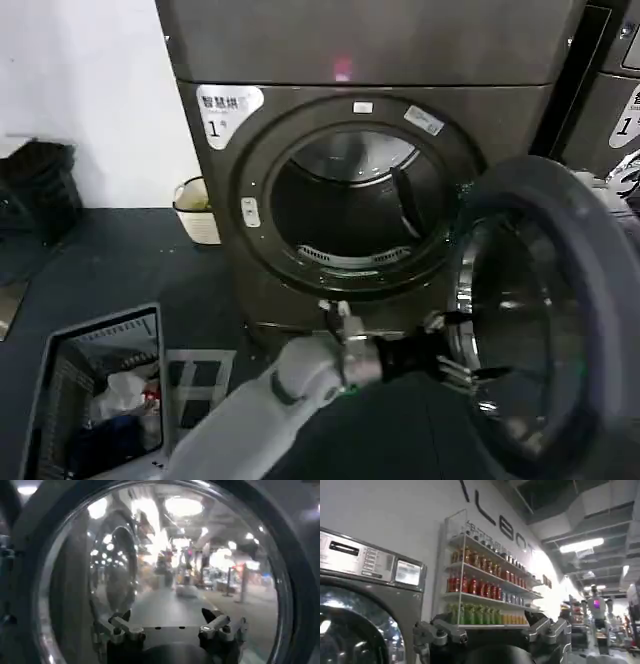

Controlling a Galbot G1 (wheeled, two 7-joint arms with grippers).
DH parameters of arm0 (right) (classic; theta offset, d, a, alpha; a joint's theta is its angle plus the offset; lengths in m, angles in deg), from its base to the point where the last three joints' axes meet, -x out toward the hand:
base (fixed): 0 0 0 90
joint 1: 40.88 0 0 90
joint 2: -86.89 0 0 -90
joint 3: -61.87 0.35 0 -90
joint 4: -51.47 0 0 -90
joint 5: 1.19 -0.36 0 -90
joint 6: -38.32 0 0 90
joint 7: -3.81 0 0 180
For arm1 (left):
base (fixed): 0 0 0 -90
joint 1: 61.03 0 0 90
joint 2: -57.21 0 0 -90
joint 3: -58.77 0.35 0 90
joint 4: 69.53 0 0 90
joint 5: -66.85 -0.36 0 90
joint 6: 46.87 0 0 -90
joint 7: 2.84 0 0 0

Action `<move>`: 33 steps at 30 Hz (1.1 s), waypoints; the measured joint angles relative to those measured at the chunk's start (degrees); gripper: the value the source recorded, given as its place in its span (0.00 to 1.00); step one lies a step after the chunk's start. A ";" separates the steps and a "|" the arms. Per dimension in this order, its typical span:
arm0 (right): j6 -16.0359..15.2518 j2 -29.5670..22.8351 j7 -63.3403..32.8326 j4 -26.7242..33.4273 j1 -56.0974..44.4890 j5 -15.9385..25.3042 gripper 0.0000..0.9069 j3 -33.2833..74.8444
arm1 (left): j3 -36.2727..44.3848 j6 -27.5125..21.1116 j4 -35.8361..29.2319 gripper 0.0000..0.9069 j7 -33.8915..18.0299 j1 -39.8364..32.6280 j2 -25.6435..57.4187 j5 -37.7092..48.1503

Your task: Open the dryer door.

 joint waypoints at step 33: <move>0.47 0.52 0.59 0.26 -4.85 -1.02 1.00 4.88 | 7.15 7.43 17.51 1.00 -7.50 -8.97 -13.87 -6.60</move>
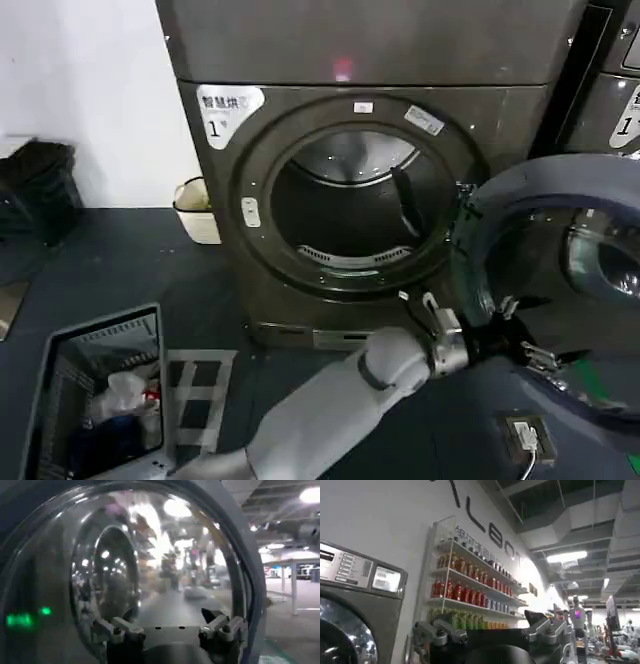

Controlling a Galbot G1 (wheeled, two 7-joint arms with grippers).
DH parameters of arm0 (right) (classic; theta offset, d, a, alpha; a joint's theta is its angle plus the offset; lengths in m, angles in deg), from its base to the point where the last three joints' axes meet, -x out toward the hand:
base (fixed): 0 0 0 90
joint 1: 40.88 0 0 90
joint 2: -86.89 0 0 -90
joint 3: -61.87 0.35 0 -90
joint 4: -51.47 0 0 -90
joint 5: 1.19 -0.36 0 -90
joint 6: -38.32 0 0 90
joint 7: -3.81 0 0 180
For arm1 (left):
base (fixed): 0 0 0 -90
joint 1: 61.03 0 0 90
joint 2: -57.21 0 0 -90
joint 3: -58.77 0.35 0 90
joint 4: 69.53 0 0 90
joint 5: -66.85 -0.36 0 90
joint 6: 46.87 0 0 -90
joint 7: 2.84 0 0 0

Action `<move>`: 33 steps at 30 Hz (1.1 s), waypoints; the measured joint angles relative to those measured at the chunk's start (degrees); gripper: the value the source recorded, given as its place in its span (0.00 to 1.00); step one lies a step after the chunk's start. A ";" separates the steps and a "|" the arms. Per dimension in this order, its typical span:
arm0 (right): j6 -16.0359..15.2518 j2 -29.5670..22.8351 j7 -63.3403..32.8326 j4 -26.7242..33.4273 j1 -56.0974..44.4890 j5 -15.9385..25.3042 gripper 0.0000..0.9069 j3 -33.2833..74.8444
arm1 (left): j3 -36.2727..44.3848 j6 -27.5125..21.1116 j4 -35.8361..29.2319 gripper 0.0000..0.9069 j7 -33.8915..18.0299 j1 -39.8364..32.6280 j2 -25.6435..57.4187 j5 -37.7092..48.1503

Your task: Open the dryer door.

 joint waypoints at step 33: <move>1.10 0.47 -1.15 -0.45 -0.41 -0.75 1.00 1.29 | -0.24 4.35 7.79 1.00 -2.96 -3.54 0.00 -2.33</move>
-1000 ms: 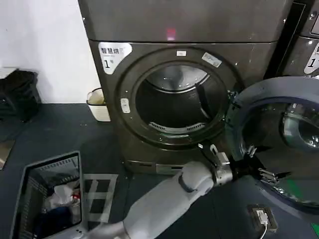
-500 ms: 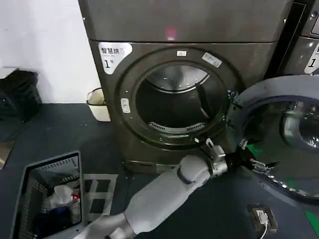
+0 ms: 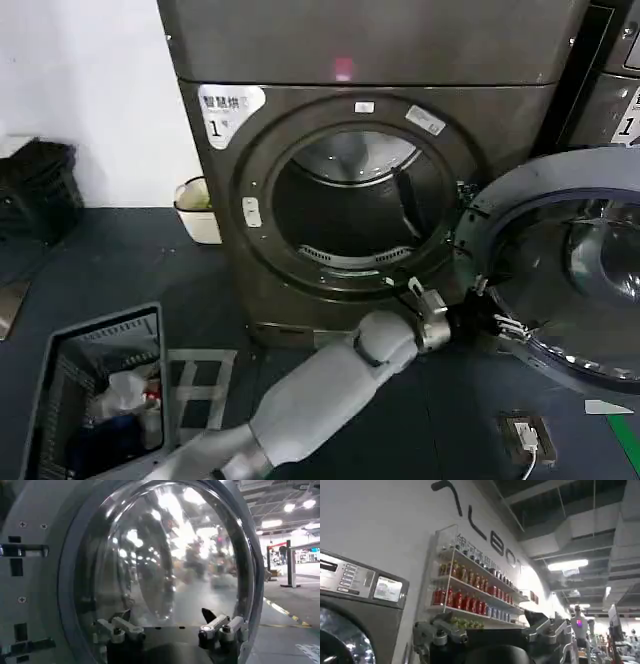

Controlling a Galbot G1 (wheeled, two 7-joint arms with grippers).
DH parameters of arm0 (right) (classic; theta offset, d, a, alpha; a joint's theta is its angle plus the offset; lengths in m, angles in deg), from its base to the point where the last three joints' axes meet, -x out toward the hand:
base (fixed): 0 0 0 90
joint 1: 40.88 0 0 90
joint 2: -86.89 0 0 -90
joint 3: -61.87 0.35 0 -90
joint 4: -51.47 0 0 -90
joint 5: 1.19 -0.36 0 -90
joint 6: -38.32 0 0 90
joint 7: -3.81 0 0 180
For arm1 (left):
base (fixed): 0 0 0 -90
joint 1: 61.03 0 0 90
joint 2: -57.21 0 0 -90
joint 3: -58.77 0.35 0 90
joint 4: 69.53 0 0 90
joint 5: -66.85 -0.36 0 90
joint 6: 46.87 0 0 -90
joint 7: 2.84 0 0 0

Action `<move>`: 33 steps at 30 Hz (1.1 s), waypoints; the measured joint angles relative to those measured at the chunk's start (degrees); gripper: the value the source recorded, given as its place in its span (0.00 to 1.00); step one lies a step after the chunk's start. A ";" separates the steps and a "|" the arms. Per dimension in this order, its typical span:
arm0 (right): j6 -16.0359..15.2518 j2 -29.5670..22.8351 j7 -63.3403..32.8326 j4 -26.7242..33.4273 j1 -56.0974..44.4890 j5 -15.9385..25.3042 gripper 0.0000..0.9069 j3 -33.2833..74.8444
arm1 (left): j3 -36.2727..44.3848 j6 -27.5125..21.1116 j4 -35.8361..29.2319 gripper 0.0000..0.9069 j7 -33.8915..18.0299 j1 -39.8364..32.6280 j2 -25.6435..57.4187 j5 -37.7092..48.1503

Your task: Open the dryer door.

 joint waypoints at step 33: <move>1.33 2.52 0.36 2.16 2.89 0.33 1.00 -3.65 | 0.77 25.02 -12.59 1.00 1.37 7.13 10.45 10.46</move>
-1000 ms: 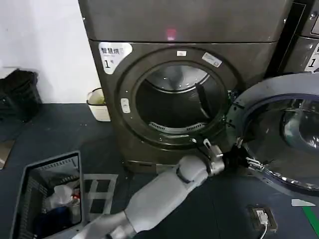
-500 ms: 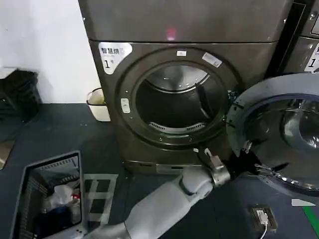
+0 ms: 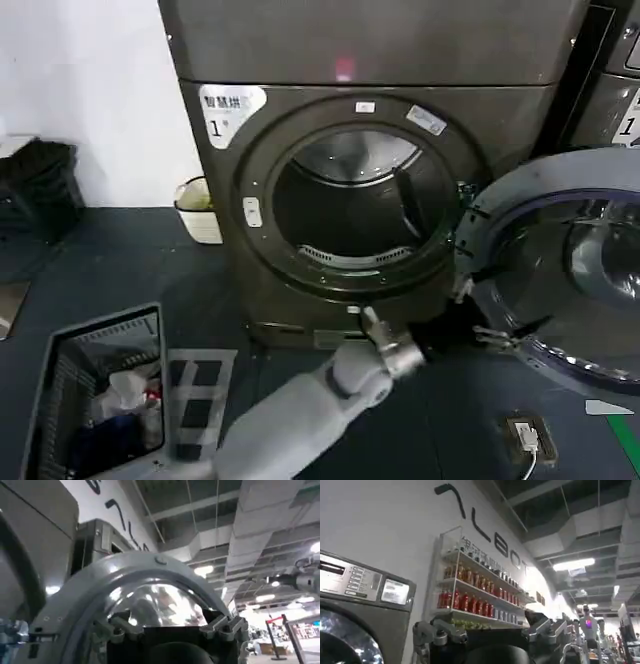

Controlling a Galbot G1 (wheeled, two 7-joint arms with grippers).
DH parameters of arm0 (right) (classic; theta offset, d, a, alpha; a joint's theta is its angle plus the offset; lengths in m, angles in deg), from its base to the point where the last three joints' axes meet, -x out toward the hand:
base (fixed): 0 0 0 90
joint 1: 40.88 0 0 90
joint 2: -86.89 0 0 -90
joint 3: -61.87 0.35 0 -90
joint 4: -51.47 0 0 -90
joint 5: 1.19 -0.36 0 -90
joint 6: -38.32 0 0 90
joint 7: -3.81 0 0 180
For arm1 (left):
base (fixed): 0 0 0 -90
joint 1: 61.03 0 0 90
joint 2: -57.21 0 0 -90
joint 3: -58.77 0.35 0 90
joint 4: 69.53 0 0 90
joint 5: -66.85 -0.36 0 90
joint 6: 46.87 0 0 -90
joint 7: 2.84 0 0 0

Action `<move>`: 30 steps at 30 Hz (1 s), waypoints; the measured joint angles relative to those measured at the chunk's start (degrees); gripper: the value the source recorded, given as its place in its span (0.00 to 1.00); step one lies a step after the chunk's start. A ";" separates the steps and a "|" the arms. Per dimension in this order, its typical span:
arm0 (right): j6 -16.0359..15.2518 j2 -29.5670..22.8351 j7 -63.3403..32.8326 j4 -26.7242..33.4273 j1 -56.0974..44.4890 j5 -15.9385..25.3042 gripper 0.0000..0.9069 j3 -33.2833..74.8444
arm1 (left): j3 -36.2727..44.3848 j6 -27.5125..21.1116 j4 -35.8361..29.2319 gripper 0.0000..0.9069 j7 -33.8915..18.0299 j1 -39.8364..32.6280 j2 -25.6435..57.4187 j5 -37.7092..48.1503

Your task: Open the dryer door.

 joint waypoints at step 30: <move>-1.44 -0.30 0.60 -5.16 -0.59 2.66 1.00 3.21 | -14.97 -15.27 -10.18 1.00 12.88 6.72 50.59 -15.72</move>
